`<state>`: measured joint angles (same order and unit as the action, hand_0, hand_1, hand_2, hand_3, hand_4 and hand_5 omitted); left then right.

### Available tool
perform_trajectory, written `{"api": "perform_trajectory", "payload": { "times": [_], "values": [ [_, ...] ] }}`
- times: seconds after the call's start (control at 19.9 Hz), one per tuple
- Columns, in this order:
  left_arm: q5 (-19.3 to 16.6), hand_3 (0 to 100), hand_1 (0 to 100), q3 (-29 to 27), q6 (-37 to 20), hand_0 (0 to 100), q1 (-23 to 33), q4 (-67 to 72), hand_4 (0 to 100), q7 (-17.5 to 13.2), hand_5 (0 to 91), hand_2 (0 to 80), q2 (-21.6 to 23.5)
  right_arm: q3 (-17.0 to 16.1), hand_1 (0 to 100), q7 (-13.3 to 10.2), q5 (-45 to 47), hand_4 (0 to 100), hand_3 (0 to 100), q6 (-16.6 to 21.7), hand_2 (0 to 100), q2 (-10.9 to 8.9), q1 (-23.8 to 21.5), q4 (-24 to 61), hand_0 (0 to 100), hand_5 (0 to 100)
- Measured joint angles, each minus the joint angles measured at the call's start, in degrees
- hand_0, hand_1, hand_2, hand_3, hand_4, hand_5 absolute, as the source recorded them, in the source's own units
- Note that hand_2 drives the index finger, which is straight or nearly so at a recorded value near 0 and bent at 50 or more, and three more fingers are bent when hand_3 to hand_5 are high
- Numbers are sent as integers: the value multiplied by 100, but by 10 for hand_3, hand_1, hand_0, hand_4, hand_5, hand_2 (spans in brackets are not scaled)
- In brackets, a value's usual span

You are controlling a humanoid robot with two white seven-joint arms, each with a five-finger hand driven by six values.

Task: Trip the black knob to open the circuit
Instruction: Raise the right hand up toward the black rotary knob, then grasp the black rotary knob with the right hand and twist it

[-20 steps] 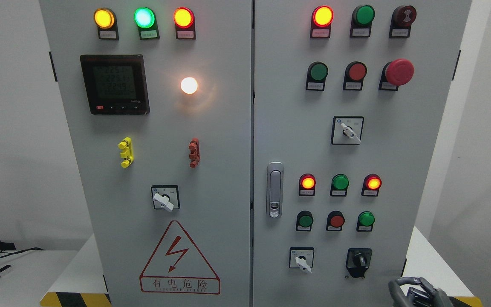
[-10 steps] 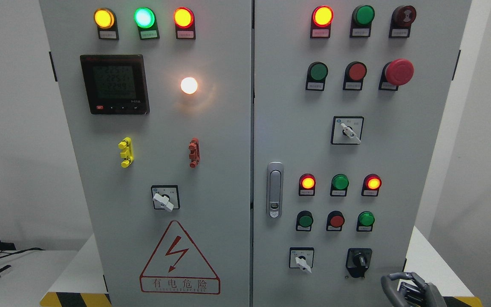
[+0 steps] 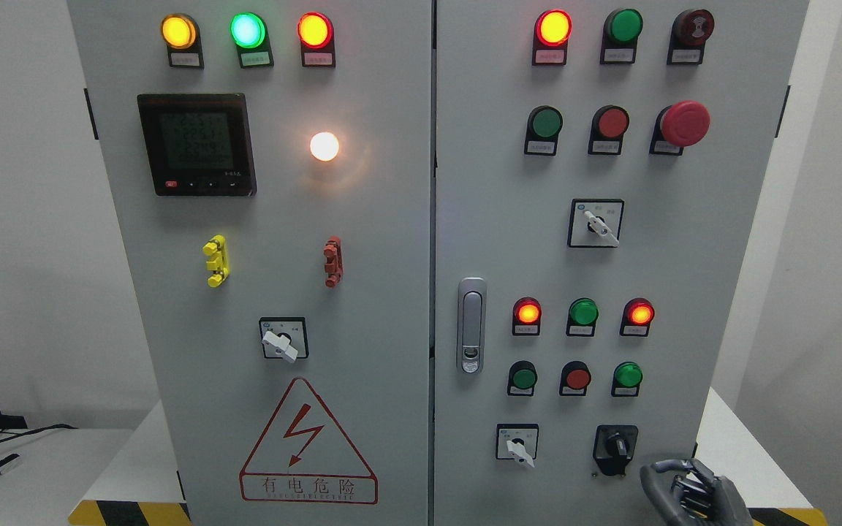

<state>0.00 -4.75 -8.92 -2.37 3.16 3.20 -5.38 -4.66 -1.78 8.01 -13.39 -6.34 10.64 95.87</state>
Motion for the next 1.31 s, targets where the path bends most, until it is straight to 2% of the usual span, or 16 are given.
{"api": "perform_trajectory", "payload": {
  "times": [1.31],
  "values": [
    [0,0,389,0,0,120,0,0,0,0,0,0,-1,321,720,-93,5,1000,1000,17,515,21,183,-394,334,932]
  ]
}}
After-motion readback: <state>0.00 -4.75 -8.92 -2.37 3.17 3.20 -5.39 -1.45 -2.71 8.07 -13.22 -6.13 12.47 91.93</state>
